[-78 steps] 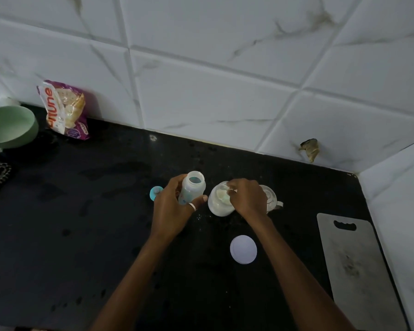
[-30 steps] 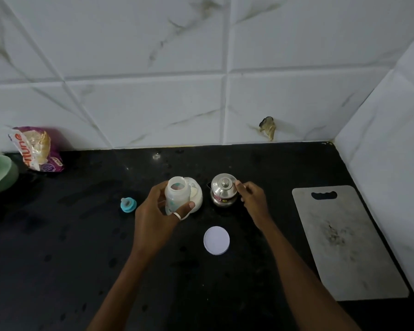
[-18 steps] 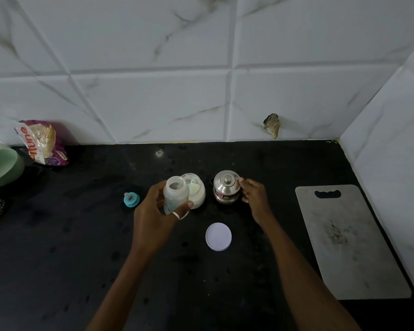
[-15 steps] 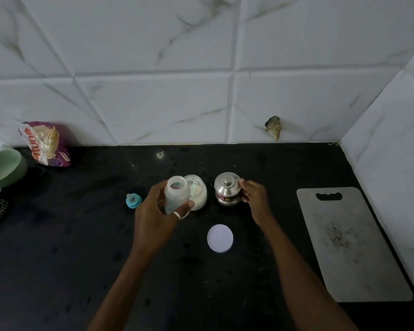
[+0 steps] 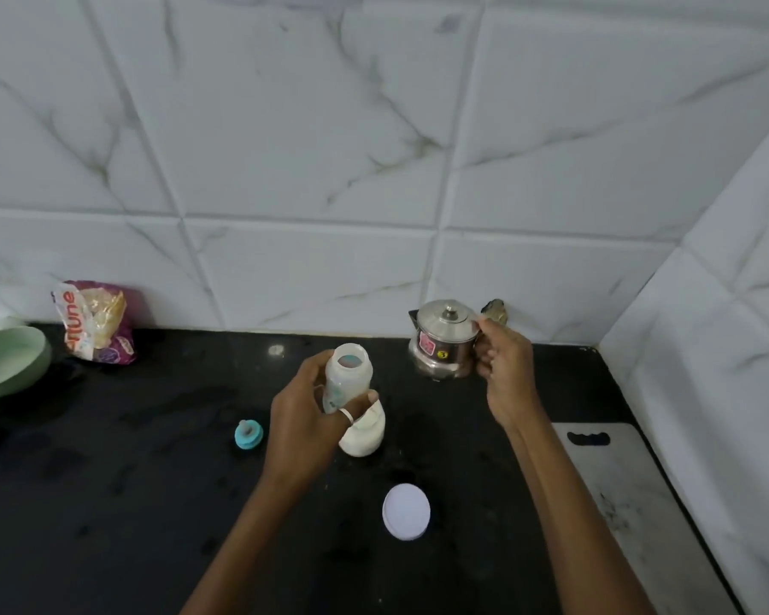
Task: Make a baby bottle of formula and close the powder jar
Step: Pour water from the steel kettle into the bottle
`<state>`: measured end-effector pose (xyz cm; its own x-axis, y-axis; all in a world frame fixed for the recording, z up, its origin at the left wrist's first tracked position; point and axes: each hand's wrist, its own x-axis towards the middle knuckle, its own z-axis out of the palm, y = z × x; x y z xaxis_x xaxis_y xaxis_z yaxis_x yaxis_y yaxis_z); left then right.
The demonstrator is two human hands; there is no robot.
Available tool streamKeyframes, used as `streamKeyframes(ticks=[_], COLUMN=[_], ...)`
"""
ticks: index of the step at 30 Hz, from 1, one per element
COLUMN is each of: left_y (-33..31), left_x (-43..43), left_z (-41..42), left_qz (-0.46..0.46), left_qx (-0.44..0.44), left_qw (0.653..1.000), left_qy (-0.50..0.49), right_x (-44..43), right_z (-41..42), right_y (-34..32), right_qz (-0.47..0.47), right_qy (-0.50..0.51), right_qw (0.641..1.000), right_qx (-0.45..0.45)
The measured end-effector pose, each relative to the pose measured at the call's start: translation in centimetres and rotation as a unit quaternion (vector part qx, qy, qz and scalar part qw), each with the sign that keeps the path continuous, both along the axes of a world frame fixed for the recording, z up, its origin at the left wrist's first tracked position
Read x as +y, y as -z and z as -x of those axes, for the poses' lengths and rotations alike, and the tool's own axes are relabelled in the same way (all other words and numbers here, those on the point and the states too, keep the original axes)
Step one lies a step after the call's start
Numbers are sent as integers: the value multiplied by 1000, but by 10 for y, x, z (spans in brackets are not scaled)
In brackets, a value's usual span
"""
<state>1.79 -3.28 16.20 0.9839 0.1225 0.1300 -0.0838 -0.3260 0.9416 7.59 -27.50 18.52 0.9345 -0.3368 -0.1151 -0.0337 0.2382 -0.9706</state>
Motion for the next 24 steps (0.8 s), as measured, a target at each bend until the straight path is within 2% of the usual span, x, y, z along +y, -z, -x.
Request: streamKeyframes(ticks=[7,12,18,24], left_y=[-44,-62,-72,-77], left_x=[4,11,15,17], left_z=[-17,-23,-28,-38], left_qz=[-8,-18,-36,-60], left_qx=[-62,-92,-105,-112], left_qw=[998,996,994,992], left_qy=[10,13,16,-5], right_x=[18,30,37,43], right_z=[6,15,17,9], right_y=[-113,-151,-160,-175], right_qz=[15,-15,42,181], right_qy=[-11,-12,-27,-33], right_qw=[997,997,996,980], right_qx=[-71,-75,-75,-71])
